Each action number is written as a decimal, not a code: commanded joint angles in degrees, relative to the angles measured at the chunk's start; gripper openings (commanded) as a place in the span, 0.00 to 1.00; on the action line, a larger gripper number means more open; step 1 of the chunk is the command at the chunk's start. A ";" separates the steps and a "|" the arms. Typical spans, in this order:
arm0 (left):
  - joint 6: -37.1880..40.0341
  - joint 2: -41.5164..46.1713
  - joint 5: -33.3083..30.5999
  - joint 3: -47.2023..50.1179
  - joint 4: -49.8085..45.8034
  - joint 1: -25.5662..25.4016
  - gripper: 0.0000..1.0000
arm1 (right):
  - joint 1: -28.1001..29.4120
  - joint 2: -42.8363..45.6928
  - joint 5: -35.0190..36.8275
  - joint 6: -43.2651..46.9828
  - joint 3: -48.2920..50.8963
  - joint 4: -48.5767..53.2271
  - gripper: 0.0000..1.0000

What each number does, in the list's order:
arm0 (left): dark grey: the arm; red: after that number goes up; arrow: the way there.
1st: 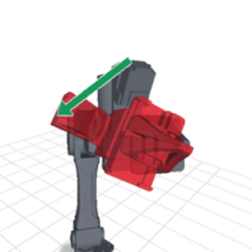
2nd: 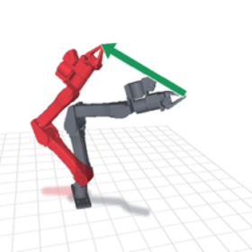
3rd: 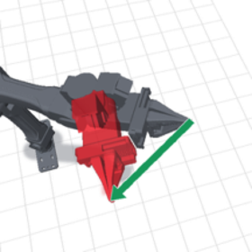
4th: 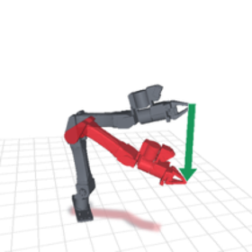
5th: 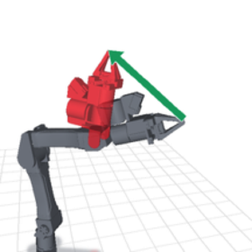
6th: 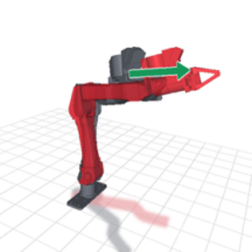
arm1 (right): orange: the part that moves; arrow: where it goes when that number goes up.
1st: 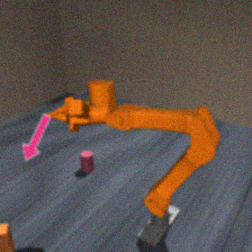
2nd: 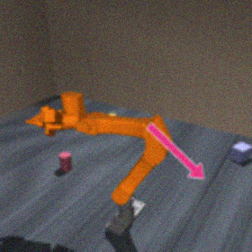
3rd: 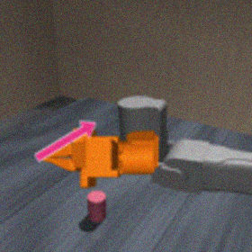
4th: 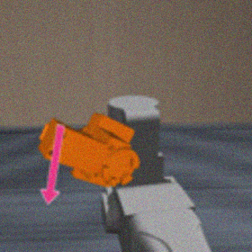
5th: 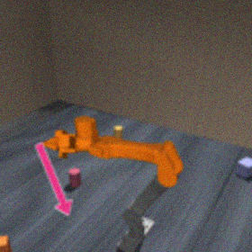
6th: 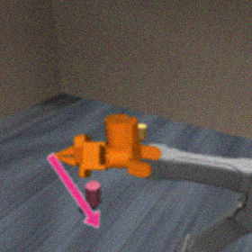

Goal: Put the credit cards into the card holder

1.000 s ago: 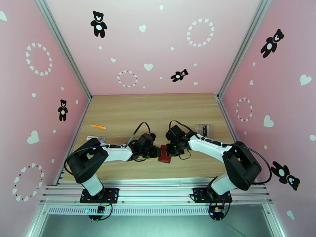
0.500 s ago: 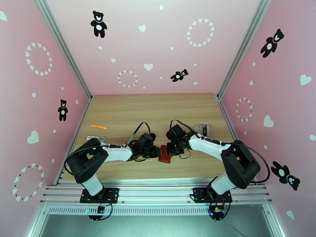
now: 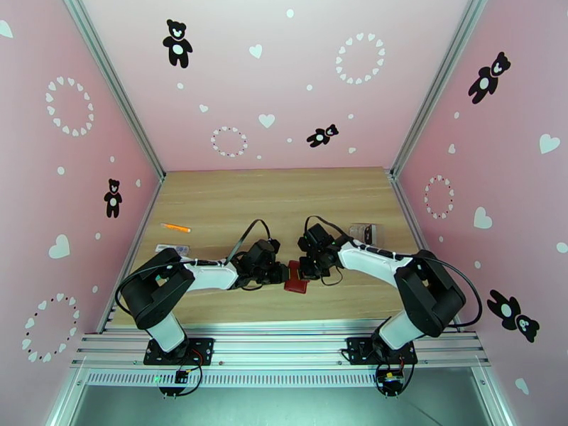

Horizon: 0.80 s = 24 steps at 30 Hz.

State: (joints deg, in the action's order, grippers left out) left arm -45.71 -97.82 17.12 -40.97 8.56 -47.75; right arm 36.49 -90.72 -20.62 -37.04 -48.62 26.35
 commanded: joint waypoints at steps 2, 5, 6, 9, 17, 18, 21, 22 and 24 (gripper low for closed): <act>-0.55 -0.11 -0.41 0.48 1.54 -0.46 0.26 | 0.07 -3.66 -0.03 0.03 0.47 -0.74 0.00; -0.51 -0.35 -0.43 0.28 1.46 -0.83 0.26 | 0.07 -3.93 -0.03 -0.22 0.63 -0.99 0.00; -0.55 -0.49 -0.51 0.28 1.52 -0.93 0.26 | 0.07 -3.51 0.21 -0.39 0.71 -0.95 0.00; -0.64 -0.68 -0.51 0.36 1.77 -1.03 0.26 | 0.07 -0.51 0.63 -1.10 0.98 -0.94 0.00; -0.68 -0.44 -0.69 0.57 1.99 -1.03 0.26 | 0.08 4.61 3.22 -1.73 0.81 0.82 0.00; -0.69 -0.53 -0.69 0.59 1.99 -1.03 0.26 | 0.08 4.06 3.19 -1.72 0.73 0.82 0.00; -0.72 -0.47 -0.69 0.63 2.07 -1.03 0.26 | 0.07 2.16 2.30 -1.98 1.00 -0.20 0.00; -0.64 -0.44 -0.65 0.63 1.99 -1.03 0.26 | 0.07 1.60 1.78 -1.99 1.14 -0.66 0.00; -0.66 -0.35 -0.72 0.72 1.99 -1.03 0.26 | 0.16 0.85 1.13 -1.99 1.16 -1.07 0.00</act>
State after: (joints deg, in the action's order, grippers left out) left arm -46.15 -97.82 17.12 -40.97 9.65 -48.21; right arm 36.36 -88.14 -18.83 -38.59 -48.07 25.85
